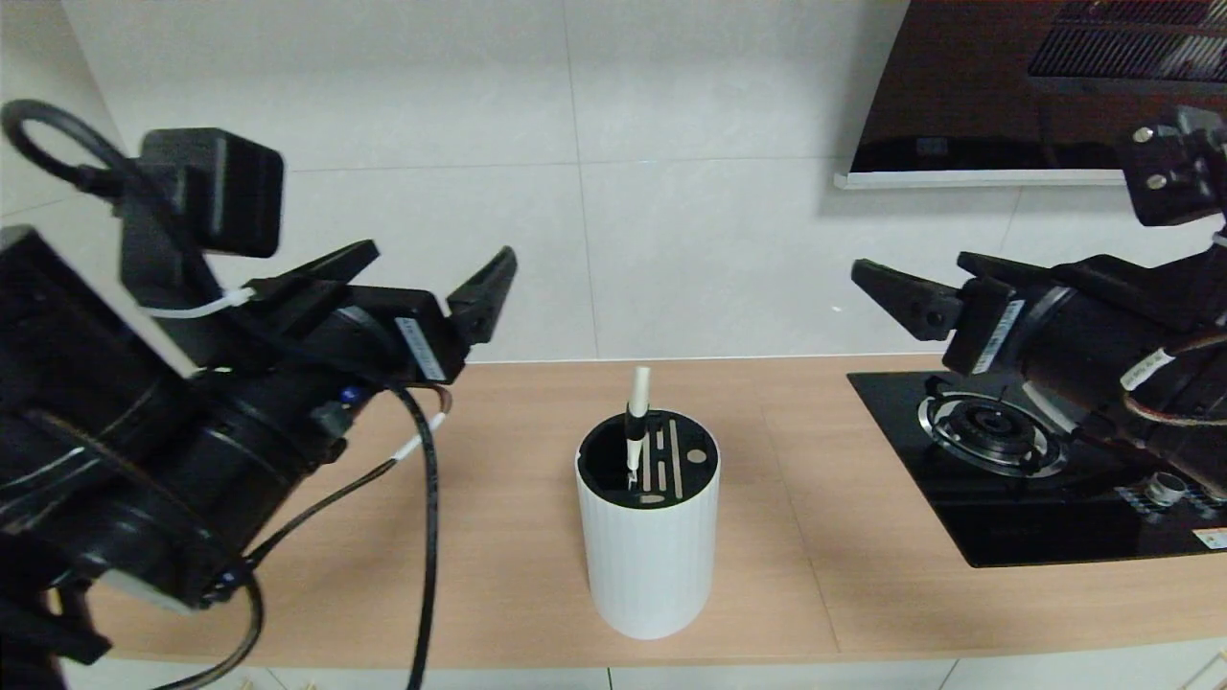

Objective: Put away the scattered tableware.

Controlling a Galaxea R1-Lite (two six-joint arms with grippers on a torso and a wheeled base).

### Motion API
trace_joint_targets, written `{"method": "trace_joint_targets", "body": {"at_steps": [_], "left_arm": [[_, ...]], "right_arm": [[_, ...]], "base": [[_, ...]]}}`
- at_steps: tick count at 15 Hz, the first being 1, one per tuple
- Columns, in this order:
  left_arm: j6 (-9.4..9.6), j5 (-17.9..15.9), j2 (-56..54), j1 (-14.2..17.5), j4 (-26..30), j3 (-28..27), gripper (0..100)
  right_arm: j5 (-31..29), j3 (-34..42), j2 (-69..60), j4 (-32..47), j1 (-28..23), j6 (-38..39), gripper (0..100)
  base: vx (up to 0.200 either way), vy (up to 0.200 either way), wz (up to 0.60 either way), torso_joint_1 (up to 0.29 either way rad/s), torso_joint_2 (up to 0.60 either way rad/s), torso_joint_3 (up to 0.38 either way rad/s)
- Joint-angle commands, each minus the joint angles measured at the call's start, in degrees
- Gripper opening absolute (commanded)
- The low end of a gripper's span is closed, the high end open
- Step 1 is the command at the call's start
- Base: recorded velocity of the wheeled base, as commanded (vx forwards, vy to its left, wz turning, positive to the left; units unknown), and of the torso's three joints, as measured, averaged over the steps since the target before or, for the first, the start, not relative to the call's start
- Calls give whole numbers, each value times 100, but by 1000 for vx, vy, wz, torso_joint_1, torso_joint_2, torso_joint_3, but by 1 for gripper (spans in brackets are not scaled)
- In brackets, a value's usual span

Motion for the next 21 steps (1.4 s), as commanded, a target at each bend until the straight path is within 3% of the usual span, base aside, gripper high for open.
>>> {"method": "trace_joint_targets", "body": {"at_steps": [1,4,5,6,8,9,13,16,18,19,21], "left_arm": [[33,-69,-1099,632,101,845,100],[50,28,-2092,905,154,1759,100],[50,107,-2751,1186,435,2199,100],[42,89,-3314,1529,831,2409,100],[-20,36,-4492,1696,1921,2506,100],[-55,-16,-5230,1933,2782,2489,100],[-64,-517,-7093,2381,4786,2453,100],[-64,-693,-7726,2724,5331,2524,100],[-152,-526,-7735,2891,5243,2585,100],[-178,-447,-7743,3119,5102,2638,100],[-125,-570,-8077,3541,5199,2647,100]], "right_arm": [[171,820,-982,-5,-570,-2,100],[311,1866,-2449,109,-632,-125,100],[320,2191,-3223,373,-667,-248,100],[320,2270,-3803,786,-807,-266,100],[346,2244,-4831,1832,-1449,-257,100],[487,2235,-5552,2526,-1739,-257,100],[540,2024,-7143,4337,-2337,-266,100],[557,2094,-7389,4583,-2548,-248,100],[540,2103,-7398,4460,-3013,-231,100],[601,2235,-7512,4451,-3400,-231,100],[997,2446,-7969,4565,-3655,-257,100]], "base": [[0,0,0,0,0,0],[0,0,0,0,0,0],[0,0,0,0,0,0],[0,0,0,0,0,0],[0,0,0,0,0,0],[0,0,0,0,0,0],[0,0,0,0,0,0],[0,0,0,0,0,0],[0,0,0,0,0,0],[0,0,0,0,0,0],[0,0,0,0,0,0]]}}
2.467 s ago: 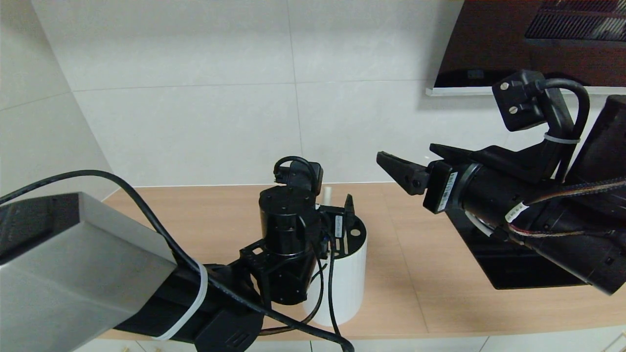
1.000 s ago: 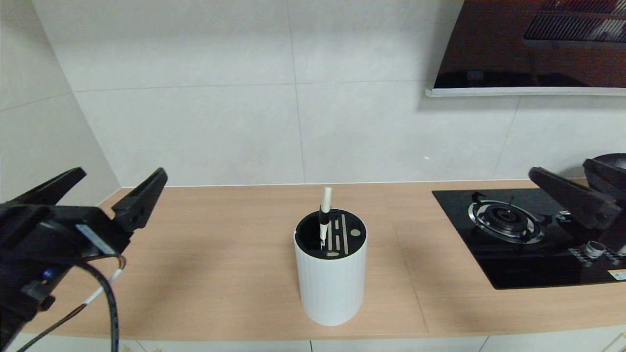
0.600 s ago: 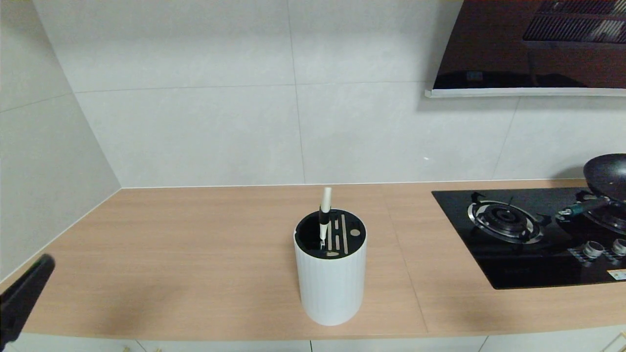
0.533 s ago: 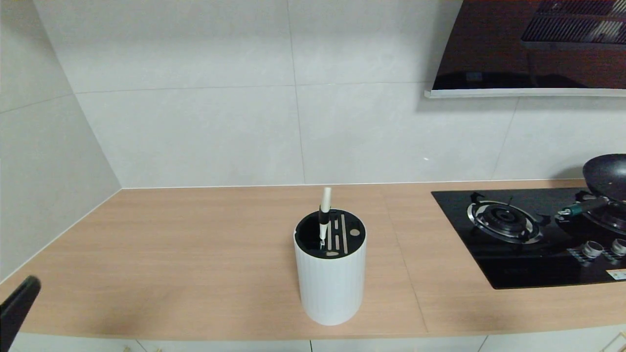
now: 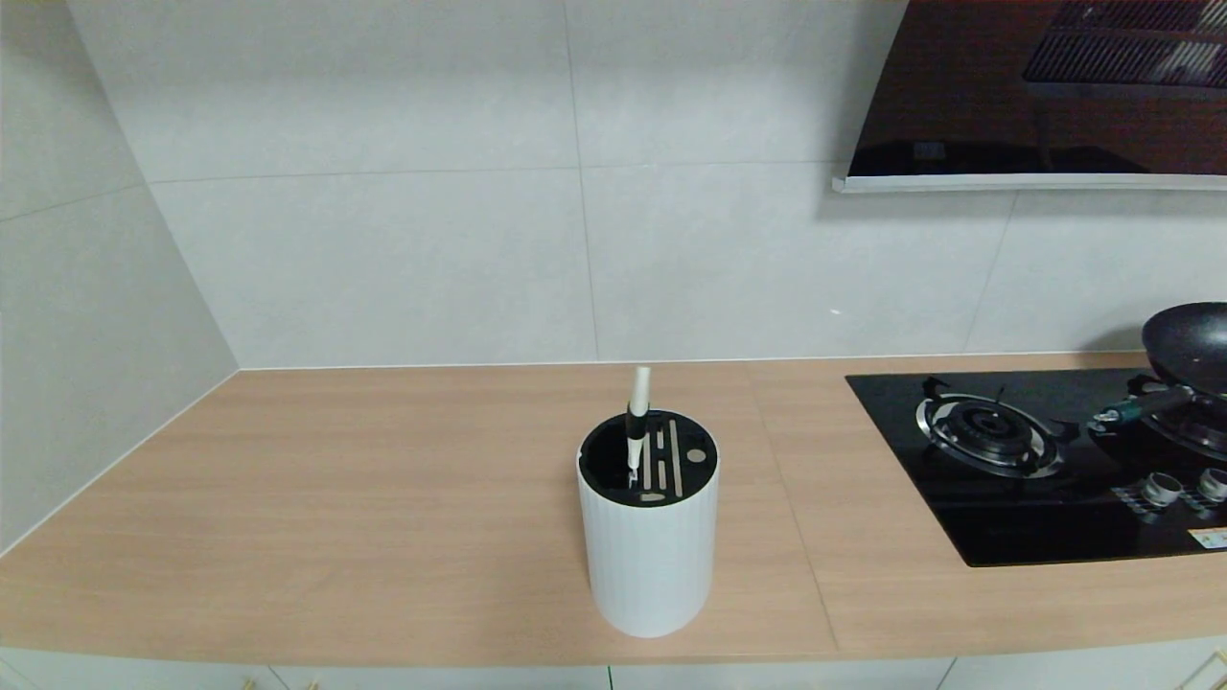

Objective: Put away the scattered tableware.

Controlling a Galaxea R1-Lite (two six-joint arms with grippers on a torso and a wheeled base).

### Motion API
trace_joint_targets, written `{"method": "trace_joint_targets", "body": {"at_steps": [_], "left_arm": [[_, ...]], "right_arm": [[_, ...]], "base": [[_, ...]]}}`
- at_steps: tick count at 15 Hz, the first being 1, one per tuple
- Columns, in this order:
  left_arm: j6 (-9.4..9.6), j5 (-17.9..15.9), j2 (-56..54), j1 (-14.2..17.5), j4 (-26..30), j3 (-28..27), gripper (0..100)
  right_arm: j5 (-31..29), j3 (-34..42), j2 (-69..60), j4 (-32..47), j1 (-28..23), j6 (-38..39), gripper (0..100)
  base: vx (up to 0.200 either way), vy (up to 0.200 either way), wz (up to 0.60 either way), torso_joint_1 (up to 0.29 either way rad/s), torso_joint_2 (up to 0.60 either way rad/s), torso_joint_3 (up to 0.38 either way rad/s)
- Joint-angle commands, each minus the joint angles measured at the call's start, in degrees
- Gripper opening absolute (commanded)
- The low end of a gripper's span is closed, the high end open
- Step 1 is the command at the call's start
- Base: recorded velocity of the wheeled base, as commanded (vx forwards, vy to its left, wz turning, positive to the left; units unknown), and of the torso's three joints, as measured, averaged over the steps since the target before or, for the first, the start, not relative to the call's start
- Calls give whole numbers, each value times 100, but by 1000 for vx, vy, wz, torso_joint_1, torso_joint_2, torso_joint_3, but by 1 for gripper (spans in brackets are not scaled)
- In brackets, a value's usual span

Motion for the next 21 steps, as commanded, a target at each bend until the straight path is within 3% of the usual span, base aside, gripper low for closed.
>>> {"method": "trace_joint_targets", "body": {"at_steps": [1,3,4,7,10,13,15,17,21], "left_arm": [[38,-149,-439,423,190,87,100],[38,-175,-474,414,217,307,100],[118,-483,-553,379,243,667,100],[12,-1063,-553,379,366,984,100],[-85,-1449,-553,379,542,984,100],[-41,-1933,-553,379,551,984,100],[3,-2021,-553,379,893,984,100],[-137,-2029,-553,379,858,984,100],[-190,-2021,-553,379,867,984,100]], "right_arm": [[156,342,-421,66,-254,11,100],[-28,614,-421,-31,-254,11,100],[-19,1150,-421,-48,-254,-16,100],[-2,2011,-421,-470,-254,-16,100],[156,2011,-421,-303,-254,19,100],[631,2011,-412,-57,-254,-86,100],[789,2011,-412,-48,-254,-121,100],[798,2011,-412,-48,-254,-77,100],[807,2011,-412,-48,-254,-60,100]], "base": [[0,0,0,0,0,0],[0,0,0,0,0,0],[0,0,0,0,0,0],[0,0,0,0,0,0],[0,0,0,0,0,0],[0,0,0,0,0,0],[0,0,0,0,0,0],[0,0,0,0,0,0],[0,0,0,0,0,0]]}}
